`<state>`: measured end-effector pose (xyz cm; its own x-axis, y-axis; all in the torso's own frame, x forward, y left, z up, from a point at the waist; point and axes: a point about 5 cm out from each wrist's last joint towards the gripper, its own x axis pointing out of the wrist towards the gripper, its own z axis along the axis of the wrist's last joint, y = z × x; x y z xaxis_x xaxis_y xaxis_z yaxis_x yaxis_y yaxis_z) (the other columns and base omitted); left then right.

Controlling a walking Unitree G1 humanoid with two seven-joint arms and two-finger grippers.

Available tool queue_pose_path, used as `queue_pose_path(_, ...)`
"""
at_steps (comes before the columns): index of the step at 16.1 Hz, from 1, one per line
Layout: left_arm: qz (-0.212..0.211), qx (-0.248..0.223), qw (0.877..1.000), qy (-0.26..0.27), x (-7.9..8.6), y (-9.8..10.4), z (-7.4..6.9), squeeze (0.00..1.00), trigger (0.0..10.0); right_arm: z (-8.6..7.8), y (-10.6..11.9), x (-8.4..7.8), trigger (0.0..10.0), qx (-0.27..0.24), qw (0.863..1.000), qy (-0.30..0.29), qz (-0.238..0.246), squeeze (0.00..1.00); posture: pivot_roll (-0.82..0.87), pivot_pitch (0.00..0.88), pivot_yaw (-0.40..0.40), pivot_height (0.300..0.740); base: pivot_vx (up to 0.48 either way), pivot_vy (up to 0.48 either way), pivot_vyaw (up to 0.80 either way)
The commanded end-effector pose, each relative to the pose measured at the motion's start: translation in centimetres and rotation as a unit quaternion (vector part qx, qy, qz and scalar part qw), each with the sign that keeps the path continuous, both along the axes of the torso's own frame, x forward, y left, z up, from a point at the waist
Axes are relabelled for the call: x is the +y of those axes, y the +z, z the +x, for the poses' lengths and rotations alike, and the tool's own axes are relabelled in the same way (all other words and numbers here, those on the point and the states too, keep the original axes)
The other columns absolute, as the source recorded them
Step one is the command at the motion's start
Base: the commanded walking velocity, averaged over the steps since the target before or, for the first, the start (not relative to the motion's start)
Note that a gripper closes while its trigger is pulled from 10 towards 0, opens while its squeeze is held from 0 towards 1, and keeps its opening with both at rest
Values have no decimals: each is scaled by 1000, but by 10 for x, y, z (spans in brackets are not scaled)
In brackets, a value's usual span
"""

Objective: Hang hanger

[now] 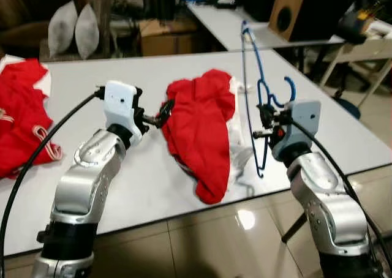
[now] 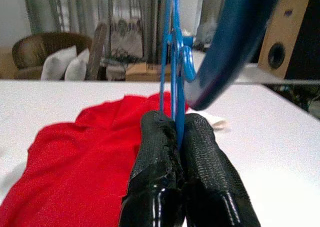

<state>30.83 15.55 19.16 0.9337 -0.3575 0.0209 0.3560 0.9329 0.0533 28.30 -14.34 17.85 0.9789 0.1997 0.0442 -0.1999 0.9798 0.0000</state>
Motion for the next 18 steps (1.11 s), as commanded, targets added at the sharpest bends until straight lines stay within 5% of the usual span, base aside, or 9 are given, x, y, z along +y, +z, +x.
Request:
queue_pose_path(1, 5, -1, 1000, -7, -3, 1, 0, 0, 10000, 0, -3, -2, 10000, 1, 1000, -5, -11, 0, -64, 0, 5, 740, 0, 360, 0)
queue_pose_path(18, 8, 7, 1000, 4, 1, -4, 0, 0, 10000, -3, -13, 0, 10000, 20, 1000, 6, -14, 0, -65, 0, -1, 740, 0, 355, 0)
